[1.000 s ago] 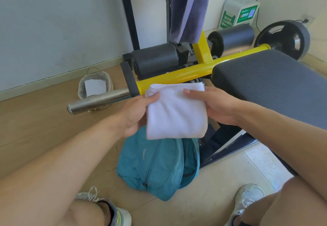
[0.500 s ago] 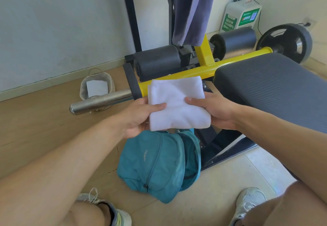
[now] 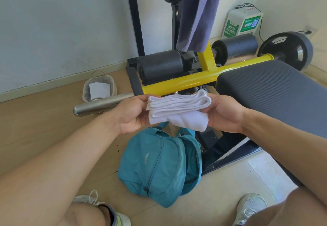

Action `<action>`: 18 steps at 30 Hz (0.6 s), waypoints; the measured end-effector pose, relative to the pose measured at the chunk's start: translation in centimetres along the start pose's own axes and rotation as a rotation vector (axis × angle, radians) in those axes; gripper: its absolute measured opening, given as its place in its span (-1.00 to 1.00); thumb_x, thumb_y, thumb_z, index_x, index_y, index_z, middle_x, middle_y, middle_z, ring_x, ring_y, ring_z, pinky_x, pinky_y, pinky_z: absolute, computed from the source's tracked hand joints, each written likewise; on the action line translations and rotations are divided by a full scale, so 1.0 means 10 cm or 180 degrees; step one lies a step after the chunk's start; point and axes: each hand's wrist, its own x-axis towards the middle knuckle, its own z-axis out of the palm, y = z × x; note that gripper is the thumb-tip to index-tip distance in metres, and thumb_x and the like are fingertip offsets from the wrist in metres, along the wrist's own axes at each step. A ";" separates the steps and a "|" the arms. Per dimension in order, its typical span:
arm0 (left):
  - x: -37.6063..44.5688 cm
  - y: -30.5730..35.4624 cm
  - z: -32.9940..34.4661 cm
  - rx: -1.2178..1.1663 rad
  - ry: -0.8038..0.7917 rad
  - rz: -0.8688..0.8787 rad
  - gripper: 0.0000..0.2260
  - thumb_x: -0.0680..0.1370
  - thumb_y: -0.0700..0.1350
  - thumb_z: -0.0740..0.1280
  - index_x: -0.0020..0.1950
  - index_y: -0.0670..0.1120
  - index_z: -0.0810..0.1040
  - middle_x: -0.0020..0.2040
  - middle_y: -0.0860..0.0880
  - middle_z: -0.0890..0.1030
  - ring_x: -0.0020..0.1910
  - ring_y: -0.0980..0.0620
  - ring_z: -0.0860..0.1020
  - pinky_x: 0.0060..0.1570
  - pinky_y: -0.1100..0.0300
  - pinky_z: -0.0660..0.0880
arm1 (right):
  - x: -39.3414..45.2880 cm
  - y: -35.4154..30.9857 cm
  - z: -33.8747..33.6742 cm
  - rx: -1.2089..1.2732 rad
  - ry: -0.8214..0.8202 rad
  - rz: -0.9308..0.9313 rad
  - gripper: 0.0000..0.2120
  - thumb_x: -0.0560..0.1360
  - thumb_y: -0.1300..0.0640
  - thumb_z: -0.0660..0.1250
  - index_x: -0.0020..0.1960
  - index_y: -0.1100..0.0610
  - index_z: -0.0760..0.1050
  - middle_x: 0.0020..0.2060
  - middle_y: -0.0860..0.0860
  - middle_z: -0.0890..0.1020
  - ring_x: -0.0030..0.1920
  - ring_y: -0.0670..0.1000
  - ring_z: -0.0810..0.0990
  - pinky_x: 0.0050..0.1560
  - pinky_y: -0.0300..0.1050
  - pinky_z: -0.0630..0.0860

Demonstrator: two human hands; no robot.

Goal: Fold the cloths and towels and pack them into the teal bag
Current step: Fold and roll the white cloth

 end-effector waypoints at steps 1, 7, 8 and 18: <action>-0.02 0.00 0.01 0.0077 0.0056 0.0030 -0.55 0.61 -0.45 0.10 -0.23 -0.15 0.70 0.02 -0.23 0.69 -0.10 -0.14 0.68 -0.11 0.05 0.67 | -0.01 -0.02 0.00 0.0095 -0.0077 0.0044 -0.59 0.57 0.38 -0.01 0.25 0.29 0.53 0.29 0.19 0.61 0.25 0.20 0.62 0.19 0.09 0.62; -0.11 -0.09 0.09 0.1093 0.0117 0.0449 -0.41 0.48 -0.57 -0.02 -0.55 -0.09 0.49 -0.01 -0.06 0.75 -0.16 -0.02 0.69 -0.44 0.24 0.54 | -0.02 -0.02 0.05 -0.0452 -0.0019 0.0404 -0.55 0.62 -0.13 0.22 -0.20 0.22 0.55 -0.04 0.17 0.64 -0.01 0.14 0.64 0.10 0.03 0.55; -0.11 -0.12 0.11 0.1288 0.0087 0.0532 -0.42 0.45 -0.58 -0.05 -0.56 -0.09 0.46 0.05 -0.03 0.74 -0.10 0.01 0.69 -0.42 0.25 0.53 | -0.01 0.01 0.04 -0.0783 -0.0014 0.0422 -0.64 0.57 -0.08 0.34 -0.16 0.22 0.58 -0.04 0.16 0.66 0.00 0.13 0.65 0.10 0.01 0.55; -0.13 -0.24 0.18 0.1784 -0.0304 0.0791 -0.43 0.41 -0.56 -0.03 -0.60 -0.06 0.46 0.17 -0.02 0.71 0.11 -0.05 0.63 -0.33 0.26 0.49 | -0.03 0.12 0.09 -0.2615 -0.0483 0.0453 -0.41 0.40 -0.12 0.51 0.37 -0.04 0.46 0.18 -0.01 0.65 0.18 0.03 0.66 0.20 -0.05 0.60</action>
